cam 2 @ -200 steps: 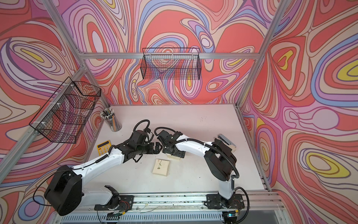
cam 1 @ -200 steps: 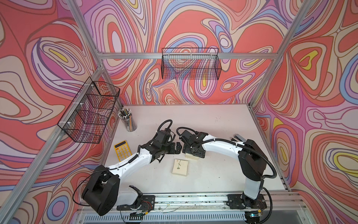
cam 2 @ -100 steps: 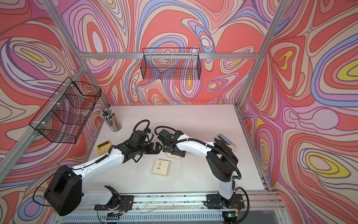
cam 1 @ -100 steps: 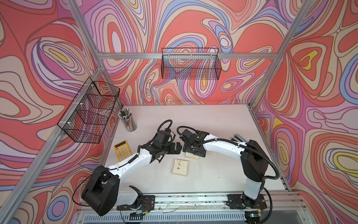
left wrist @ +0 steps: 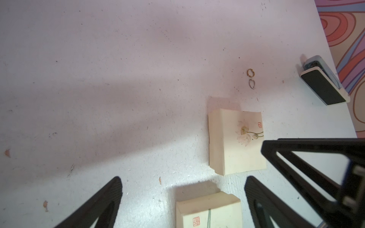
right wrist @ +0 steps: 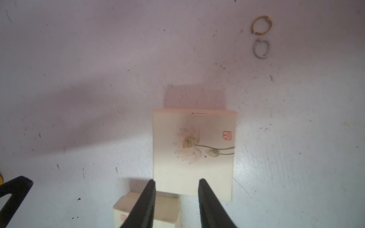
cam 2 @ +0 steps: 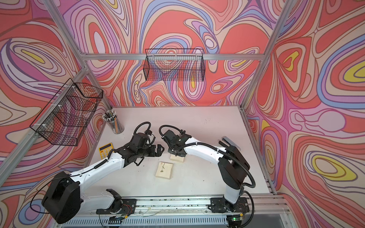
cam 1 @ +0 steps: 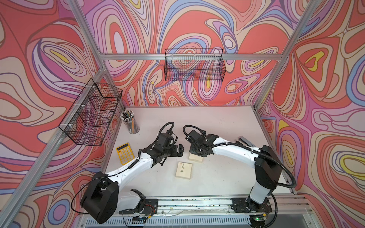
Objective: Take the rings out of the lift-off lid box
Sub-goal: Close the lid on the jewelry box.
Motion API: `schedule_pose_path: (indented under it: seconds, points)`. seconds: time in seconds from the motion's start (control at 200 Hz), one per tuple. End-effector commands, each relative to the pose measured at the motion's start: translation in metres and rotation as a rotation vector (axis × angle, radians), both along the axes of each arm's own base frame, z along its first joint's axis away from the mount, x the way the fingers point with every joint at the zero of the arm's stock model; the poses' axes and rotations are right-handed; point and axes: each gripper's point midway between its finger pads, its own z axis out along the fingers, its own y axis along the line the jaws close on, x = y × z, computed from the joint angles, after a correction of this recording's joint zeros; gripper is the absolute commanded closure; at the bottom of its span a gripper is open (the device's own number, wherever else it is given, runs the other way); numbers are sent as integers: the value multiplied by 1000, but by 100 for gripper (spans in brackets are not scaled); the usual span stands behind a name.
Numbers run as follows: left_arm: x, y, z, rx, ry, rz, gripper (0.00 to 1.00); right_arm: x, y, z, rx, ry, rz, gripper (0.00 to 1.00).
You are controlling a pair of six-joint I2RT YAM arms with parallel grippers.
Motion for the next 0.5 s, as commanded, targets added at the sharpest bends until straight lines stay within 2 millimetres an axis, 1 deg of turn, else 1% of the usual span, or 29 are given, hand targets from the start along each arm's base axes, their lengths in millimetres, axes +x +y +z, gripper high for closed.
schedule_pose_path:
  seconds: [0.0, 0.07, 0.165, 0.29, 0.491]
  points:
    - [-4, 10, -6, 33, 15, 19, 0, -2, 12, -23, 13, 31, 41, 63]
    - [-5, 11, -6, 41, 18, 22, 0, 0, 11, -30, -11, 39, 38, 63]
    - [-5, 13, -6, 47, 15, 29, 0, -2, 2, -39, -68, 58, 29, 62]
    - [-4, 15, -5, 54, 13, 36, 0, -4, -4, -49, -72, 82, 15, 62]
    - [-2, 14, -9, 60, 24, 39, 0, -7, -28, -68, -82, 120, -24, 61]
